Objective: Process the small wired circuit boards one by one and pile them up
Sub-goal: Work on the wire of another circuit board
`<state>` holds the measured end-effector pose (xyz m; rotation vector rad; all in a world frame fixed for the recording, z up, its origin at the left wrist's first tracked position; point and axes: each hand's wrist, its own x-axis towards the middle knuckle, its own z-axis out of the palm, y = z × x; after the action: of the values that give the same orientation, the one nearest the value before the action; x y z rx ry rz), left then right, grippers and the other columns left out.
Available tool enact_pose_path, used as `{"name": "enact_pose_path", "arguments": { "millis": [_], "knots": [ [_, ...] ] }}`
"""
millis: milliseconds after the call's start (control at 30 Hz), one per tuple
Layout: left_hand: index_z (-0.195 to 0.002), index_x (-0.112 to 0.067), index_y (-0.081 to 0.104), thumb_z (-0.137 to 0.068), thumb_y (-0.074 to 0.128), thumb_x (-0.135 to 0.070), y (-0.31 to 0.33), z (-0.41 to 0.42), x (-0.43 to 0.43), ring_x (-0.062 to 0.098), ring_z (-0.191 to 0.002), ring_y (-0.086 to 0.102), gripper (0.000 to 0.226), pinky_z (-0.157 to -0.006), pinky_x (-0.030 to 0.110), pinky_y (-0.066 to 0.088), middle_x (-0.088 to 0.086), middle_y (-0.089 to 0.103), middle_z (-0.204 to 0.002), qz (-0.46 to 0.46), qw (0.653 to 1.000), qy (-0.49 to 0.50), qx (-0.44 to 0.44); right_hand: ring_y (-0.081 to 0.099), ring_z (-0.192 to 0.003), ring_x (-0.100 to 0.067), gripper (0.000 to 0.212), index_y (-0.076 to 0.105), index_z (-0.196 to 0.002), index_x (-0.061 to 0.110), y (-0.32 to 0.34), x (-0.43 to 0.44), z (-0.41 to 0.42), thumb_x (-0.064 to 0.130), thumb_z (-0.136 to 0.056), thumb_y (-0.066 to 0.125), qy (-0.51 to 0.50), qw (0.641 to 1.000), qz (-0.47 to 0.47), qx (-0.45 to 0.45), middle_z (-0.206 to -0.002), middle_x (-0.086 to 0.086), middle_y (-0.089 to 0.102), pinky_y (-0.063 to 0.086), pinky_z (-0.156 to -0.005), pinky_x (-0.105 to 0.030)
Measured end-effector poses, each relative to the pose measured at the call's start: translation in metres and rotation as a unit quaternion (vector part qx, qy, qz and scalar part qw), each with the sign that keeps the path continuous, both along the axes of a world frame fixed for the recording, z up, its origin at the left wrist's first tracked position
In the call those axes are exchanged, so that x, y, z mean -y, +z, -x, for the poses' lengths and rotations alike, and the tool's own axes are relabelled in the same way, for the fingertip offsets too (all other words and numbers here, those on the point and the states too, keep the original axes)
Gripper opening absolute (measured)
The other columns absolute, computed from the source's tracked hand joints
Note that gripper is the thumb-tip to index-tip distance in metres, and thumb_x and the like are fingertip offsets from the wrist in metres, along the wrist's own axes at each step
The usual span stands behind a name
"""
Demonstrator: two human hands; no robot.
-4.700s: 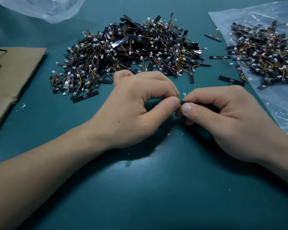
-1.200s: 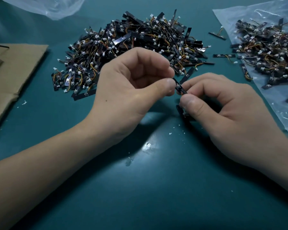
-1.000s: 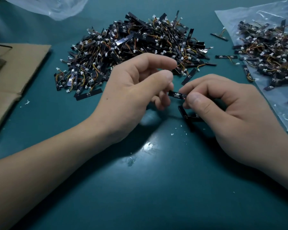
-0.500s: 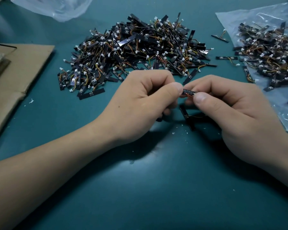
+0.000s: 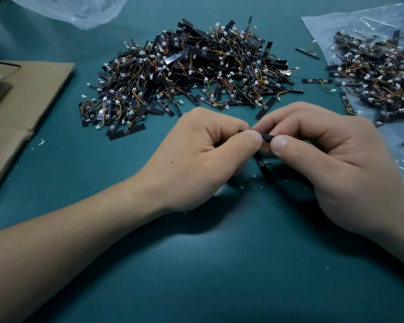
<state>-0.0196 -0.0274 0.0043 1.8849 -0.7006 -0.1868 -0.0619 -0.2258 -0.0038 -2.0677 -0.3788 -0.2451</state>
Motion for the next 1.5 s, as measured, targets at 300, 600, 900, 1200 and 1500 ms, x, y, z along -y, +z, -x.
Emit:
{"name": "enact_pose_path", "arguments": {
  "millis": [300,600,900,1200,1500],
  "knots": [
    [-0.059,-0.003,0.060,-0.096,0.054,-0.019,-0.0002,0.0011,-0.0003,0.010,-0.049,0.041,0.041,-0.052,0.024,0.033,0.008,0.051,-0.051,-0.003,1.000,-0.007,0.006,0.066,-0.091,-0.032,0.022,0.068,-0.083,0.019,0.0001,0.0009,-0.0001,0.033,-0.093,0.055,0.020,0.999,-0.040,-0.028,-0.103,0.001,0.074,0.051,-0.083,-0.054],
    [-0.066,-0.009,0.064,-0.095,0.054,-0.018,0.0016,0.0020,-0.0001,0.006,-0.053,0.046,0.031,-0.056,0.021,0.035,-0.002,0.060,-0.057,-0.007,1.000,-0.028,-0.005,0.067,-0.095,-0.026,0.022,0.066,-0.080,0.016,-0.0013,0.0016,0.0001,0.030,-0.093,0.054,0.031,0.998,-0.056,-0.025,-0.100,0.002,0.073,0.048,-0.084,-0.035],
    [-0.063,-0.009,0.062,-0.095,0.054,-0.010,0.0034,0.0034,-0.0006,0.009,-0.055,0.048,0.033,-0.058,0.019,0.036,0.001,0.058,-0.058,-0.004,0.999,-0.051,0.002,0.060,-0.076,-0.036,0.025,0.069,-0.078,0.023,0.0011,-0.0004,0.0008,0.036,-0.092,0.055,0.067,0.995,-0.054,-0.057,-0.081,-0.012,0.068,0.047,-0.071,-0.055],
    [-0.062,-0.023,0.059,-0.094,0.054,-0.011,0.0044,0.0045,0.0009,0.005,-0.054,0.048,0.034,-0.057,0.017,0.036,0.000,0.059,-0.057,-0.009,0.999,-0.044,-0.001,0.067,-0.086,-0.031,0.023,0.073,-0.082,0.020,-0.0004,0.0019,-0.0005,0.030,-0.094,0.056,0.068,0.996,-0.044,-0.044,-0.090,-0.006,0.073,0.051,-0.077,-0.052],
    [-0.063,-0.027,0.059,-0.094,0.054,-0.008,0.0051,0.0045,0.0004,0.007,-0.054,0.050,0.036,-0.058,0.018,0.038,-0.001,0.057,-0.056,0.010,0.998,-0.057,-0.019,0.068,-0.090,-0.030,0.019,0.073,-0.083,0.020,-0.0004,0.0010,-0.0010,0.019,-0.096,0.060,0.080,0.994,-0.050,-0.055,-0.091,-0.005,0.073,0.051,-0.081,-0.040]
  ]
}}
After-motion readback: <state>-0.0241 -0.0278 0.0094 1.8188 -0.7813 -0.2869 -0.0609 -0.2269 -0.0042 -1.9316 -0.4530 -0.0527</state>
